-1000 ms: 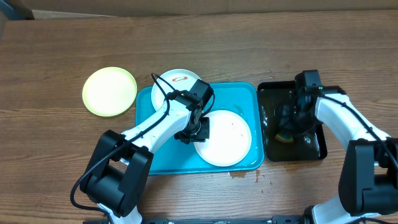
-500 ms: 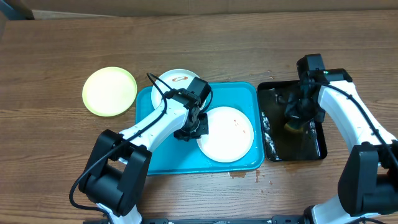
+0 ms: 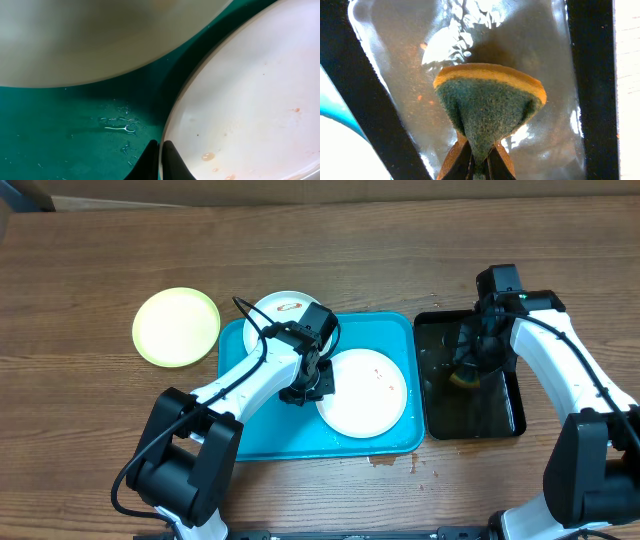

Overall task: Clean dirty plates on tray and stack at the side
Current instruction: 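Dip the sponge in the black tray water with the right gripper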

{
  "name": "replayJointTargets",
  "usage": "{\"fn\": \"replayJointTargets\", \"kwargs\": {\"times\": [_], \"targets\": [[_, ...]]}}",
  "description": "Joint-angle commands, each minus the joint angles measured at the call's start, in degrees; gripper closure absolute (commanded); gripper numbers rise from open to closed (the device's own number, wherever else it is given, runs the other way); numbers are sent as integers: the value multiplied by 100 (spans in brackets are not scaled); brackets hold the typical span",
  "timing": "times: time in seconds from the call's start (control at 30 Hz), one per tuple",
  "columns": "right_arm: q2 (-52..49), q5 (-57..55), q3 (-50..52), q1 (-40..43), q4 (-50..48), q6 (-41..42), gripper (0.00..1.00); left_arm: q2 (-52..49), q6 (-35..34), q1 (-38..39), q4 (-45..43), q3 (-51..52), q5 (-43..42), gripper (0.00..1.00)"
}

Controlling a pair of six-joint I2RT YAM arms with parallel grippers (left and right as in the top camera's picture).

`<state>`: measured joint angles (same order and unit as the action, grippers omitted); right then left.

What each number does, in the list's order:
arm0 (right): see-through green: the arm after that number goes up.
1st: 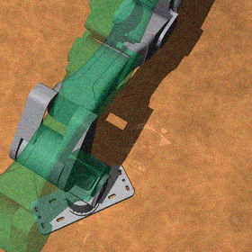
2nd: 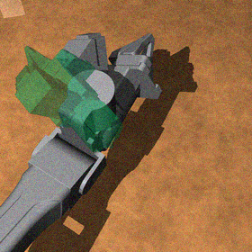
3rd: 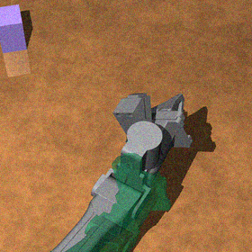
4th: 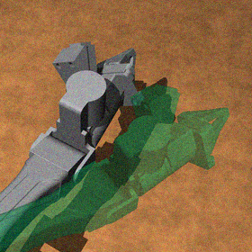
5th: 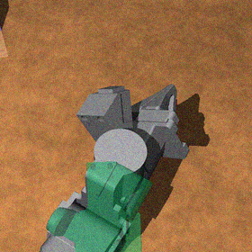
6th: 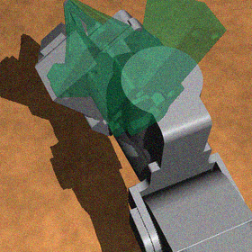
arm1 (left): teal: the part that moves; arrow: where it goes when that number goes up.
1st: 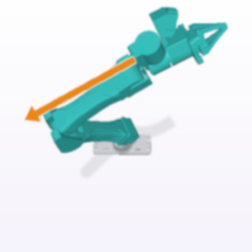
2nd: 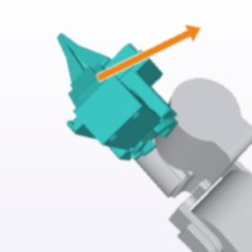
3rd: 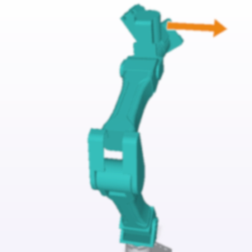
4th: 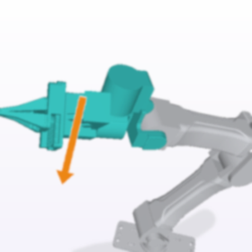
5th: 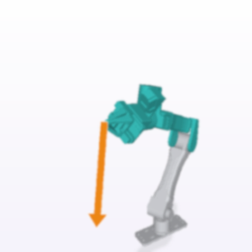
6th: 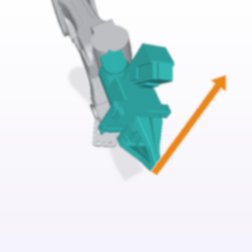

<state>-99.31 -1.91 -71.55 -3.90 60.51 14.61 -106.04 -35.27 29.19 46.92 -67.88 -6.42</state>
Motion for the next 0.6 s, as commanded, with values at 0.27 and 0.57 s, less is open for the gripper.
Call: {"fn": "replayJointTargets", "kwargs": {"times": [0.27, 0.57], "targets": [[39, -815, -278, -258, 275, 341, 96, -57, -72, -24, 37, -68, 243, 73], [39, -815, -278, -282, 299, 341, 96, -57, -70, 98, -46, 72, 262, 80]]}}
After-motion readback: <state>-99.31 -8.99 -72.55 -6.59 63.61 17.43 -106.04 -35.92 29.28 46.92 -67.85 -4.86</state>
